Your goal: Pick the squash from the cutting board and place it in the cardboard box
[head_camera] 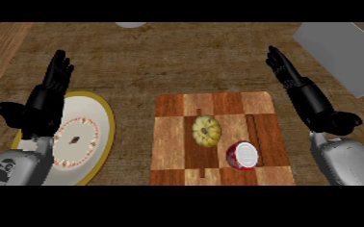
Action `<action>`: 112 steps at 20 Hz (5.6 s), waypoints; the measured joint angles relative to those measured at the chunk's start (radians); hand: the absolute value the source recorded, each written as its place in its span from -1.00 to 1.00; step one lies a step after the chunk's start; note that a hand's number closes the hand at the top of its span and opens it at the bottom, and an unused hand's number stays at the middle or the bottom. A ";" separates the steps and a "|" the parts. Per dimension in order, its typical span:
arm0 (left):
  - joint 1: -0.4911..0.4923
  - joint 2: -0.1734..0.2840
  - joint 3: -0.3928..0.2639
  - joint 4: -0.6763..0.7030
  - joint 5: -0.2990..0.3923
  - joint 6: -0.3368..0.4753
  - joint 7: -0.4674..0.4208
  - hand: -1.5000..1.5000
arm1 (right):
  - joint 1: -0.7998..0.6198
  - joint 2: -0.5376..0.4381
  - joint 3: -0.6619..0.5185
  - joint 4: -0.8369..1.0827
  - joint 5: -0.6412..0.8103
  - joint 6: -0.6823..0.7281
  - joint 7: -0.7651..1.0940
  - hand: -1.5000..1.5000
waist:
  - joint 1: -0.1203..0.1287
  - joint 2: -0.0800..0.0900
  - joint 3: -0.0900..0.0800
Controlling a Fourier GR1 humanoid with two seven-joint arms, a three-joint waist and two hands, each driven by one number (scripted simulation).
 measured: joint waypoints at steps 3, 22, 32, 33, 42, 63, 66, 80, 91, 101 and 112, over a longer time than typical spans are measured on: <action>0.017 -0.002 0.006 0.032 -0.007 0.004 0.009 0.00 | -0.013 0.013 0.041 -0.059 0.110 -0.086 0.033 1.00 | 0.004 -0.011 -0.014; 0.147 -0.080 0.012 0.149 0.001 0.052 0.015 0.00 | 0.152 -0.107 0.355 -0.520 1.274 -0.256 0.641 -1.00 | -0.042 -0.039 -0.029; 0.106 -0.104 -0.004 0.178 -0.016 0.035 0.004 0.00 | 0.077 0.185 0.631 -0.616 1.546 0.290 1.077 -1.00 | 0.001 -0.027 -0.026; 0.105 -0.104 -0.006 0.173 -0.018 0.033 0.006 0.00 | 0.063 0.228 0.652 -0.594 1.563 0.320 1.097 -1.00 | 0.006 -0.026 -0.026; 0.092 -0.115 0.001 0.192 -0.025 0.019 -0.009 0.00 | 0.029 0.365 0.684 -0.442 1.574 0.434 1.180 -1.00 | 0.019 -0.021 -0.022; 0.084 -0.137 0.007 0.196 -0.052 0.010 0.000 0.00 | -0.075 0.377 0.701 -0.206 1.426 0.376 1.344 -1.00 | 0.031 -0.020 -0.021; 0.085 -0.136 0.009 0.193 -0.055 0.008 0.004 0.00 | -0.107 0.377 0.684 -0.171 1.404 0.364 1.351 -1.00 | 0.034 -0.019 -0.022; 0.083 -0.145 0.028 0.205 -0.056 -0.008 0.000 0.00 | -0.158 0.376 0.626 -0.046 1.370 0.341 1.347 -1.00 | 0.031 -0.019 -0.021; 0.086 -0.162 0.022 0.193 -0.083 0.005 0.013 0.00 | -0.174 0.377 0.612 0.043 1.355 0.313 1.337 -1.00 | 0.031 -0.019 -0.021; 0.093 -0.162 0.040 0.191 -0.089 -0.013 0.011 0.00 | -0.202 0.379 0.572 0.126 1.346 0.275 1.313 -1.00 | 0.028 -0.018 -0.021; 0.074 -0.184 0.065 0.225 -0.110 -0.024 0.001 0.00 | -0.261 0.388 0.583 0.236 1.355 0.207 1.247 1.00 | 0.026 -0.021 -0.021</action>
